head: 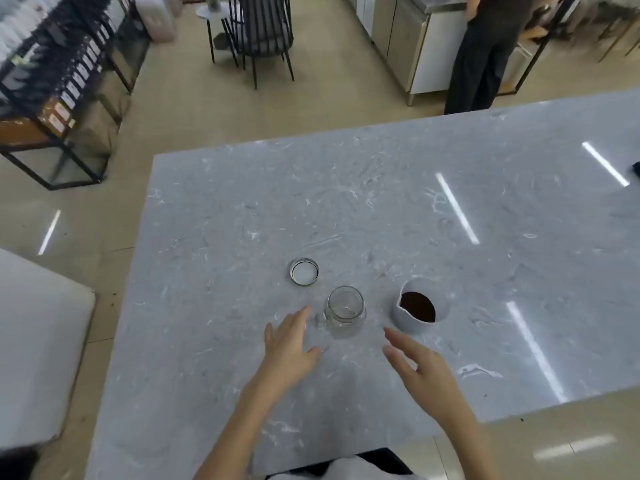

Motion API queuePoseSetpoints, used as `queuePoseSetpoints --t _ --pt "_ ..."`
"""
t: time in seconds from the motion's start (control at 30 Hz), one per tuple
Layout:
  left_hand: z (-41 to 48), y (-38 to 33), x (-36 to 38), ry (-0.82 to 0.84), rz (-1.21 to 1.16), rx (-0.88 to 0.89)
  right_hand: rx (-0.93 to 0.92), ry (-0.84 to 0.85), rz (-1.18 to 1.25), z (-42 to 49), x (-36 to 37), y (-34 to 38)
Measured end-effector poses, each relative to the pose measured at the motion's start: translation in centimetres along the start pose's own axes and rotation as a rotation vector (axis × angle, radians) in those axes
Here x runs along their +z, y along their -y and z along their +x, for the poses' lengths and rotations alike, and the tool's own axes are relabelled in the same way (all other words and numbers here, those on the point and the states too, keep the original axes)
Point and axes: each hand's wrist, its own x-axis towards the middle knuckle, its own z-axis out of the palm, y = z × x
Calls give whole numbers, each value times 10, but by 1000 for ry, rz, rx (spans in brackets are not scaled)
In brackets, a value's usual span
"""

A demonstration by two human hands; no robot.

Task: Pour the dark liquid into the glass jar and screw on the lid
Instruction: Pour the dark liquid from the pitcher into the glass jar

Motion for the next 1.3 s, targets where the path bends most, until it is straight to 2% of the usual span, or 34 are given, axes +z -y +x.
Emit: queuePoseSetpoints --t 0.07,0.23,0.57,0.8,0.93,1.0,1.1,1.17,1.2,1.27,1.3 --pt "5 -14 4 -1 -66 -10 64 92 82 7 -2 -1" --pt "8 -41 16 -64 -368 -77 80 308 235 32 5 -17" --pt "7 -52 34 -224 -447 -170 -73 561 229 56 -3 -21" --pt "15 -50 50 -284 -505 -186 -126 618 173 63 -13 -26" --pt "13 -51 49 -281 -523 -178 -163 601 101 66 -16 -26" --pt "10 -56 48 -318 -524 -179 -205 534 112 64 -20 -23" --pt "3 -70 49 -636 -500 -164 -399 306 192 55 -34 -15" --pt "-1 -86 50 -823 -443 -49 -556 177 210 53 -51 -10" --pt "-1 -95 51 -853 -412 30 -623 122 164 55 -62 -9" --pt "1 -115 58 -793 -369 188 -667 25 -15 64 -86 -14" --pt "4 -124 63 -723 -350 255 -622 15 -95 71 -98 -18"
